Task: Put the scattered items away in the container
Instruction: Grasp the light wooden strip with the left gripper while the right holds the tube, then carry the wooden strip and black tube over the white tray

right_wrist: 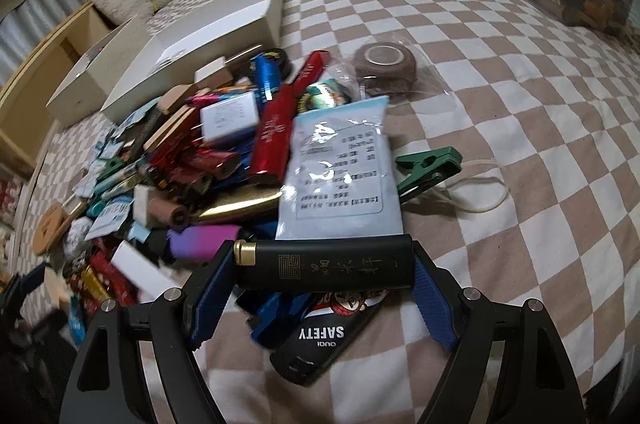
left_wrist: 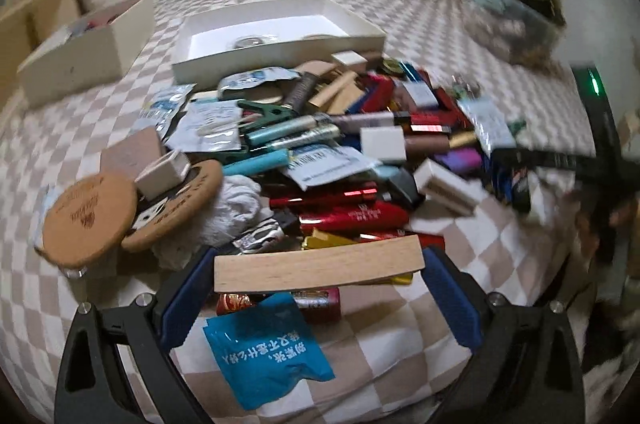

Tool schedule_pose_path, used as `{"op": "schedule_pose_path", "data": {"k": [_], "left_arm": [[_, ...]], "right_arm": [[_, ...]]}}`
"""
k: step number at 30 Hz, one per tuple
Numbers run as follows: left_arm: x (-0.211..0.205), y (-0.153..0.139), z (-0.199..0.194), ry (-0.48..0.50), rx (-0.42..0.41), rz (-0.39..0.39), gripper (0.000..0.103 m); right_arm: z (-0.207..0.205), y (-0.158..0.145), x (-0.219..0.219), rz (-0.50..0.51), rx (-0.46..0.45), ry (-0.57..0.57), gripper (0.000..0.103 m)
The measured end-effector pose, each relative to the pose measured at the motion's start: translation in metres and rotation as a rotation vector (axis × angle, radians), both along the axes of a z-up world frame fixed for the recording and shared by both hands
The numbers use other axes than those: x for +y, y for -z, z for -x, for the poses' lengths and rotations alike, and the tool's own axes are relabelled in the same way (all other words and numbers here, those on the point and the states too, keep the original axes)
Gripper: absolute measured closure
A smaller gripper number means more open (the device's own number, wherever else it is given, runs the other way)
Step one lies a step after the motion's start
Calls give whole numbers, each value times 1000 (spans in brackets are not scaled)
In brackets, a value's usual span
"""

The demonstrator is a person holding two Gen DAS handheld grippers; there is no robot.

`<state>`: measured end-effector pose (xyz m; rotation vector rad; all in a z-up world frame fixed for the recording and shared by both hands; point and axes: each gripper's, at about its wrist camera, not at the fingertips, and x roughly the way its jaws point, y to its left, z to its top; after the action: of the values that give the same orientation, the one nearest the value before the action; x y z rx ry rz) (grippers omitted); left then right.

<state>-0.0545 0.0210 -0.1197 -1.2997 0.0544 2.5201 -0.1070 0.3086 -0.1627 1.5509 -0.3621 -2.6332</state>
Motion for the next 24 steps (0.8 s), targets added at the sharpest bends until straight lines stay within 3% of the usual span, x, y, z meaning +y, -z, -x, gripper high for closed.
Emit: {"op": "schedule_pose_path", "data": {"k": [2, 13, 24], "left_arm": [[-9, 0, 1, -40, -14, -49, 2], [-34, -6, 0, -158, 1, -153, 2], [-33, -9, 6, -190, 13, -127, 2]], "right_arm": [[-4, -3, -6, -14, 5, -27, 21], [-19, -25, -47, -83, 57, -160, 21], [-21, -39, -76, -97, 93, -230, 21]]}}
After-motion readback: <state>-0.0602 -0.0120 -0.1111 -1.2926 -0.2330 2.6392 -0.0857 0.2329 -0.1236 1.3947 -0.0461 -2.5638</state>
